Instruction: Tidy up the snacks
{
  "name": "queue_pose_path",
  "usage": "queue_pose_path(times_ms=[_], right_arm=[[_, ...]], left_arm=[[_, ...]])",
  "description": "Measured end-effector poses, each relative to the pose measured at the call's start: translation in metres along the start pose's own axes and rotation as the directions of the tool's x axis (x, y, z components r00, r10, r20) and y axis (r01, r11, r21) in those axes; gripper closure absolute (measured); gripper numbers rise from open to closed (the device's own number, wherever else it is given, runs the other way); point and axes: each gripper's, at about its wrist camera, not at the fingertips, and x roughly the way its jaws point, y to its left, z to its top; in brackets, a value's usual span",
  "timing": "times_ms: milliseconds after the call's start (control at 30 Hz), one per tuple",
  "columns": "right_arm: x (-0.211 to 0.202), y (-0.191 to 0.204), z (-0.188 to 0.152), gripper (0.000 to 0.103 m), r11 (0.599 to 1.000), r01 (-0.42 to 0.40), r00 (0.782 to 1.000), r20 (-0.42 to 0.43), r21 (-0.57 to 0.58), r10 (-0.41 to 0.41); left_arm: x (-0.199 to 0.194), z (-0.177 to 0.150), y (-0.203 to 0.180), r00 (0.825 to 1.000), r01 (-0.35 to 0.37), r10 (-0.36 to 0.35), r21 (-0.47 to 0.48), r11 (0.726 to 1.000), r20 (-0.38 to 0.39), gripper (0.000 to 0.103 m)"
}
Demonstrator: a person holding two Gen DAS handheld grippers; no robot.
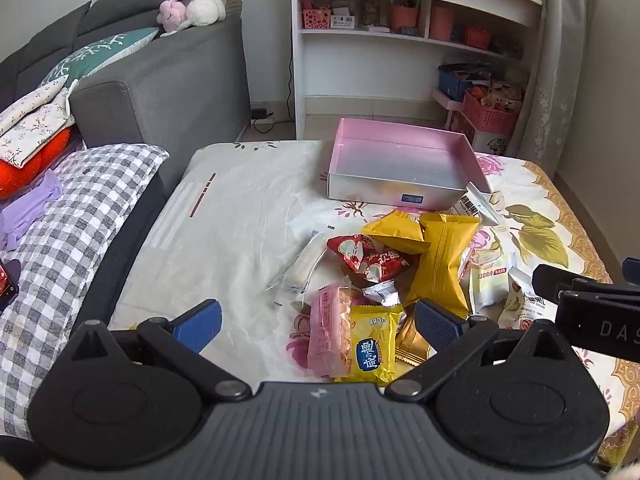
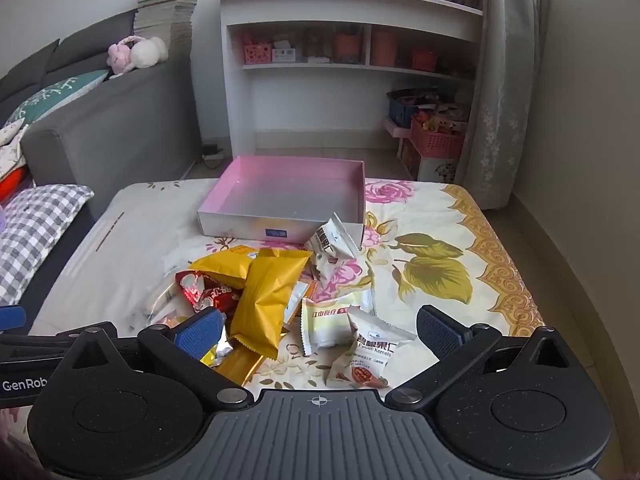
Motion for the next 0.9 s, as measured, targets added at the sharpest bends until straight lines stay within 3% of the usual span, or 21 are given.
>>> queue_pose_path(times_ms=[900], right_arm=[[-0.0015,-0.0002,0.0010,0.000,1.000,-0.003,1.000,0.003,-0.001,0.003]], left_arm=[[-0.0002,-0.0013,0.0000,1.000,0.000,0.000,0.004,1.000,-0.008,0.000]])
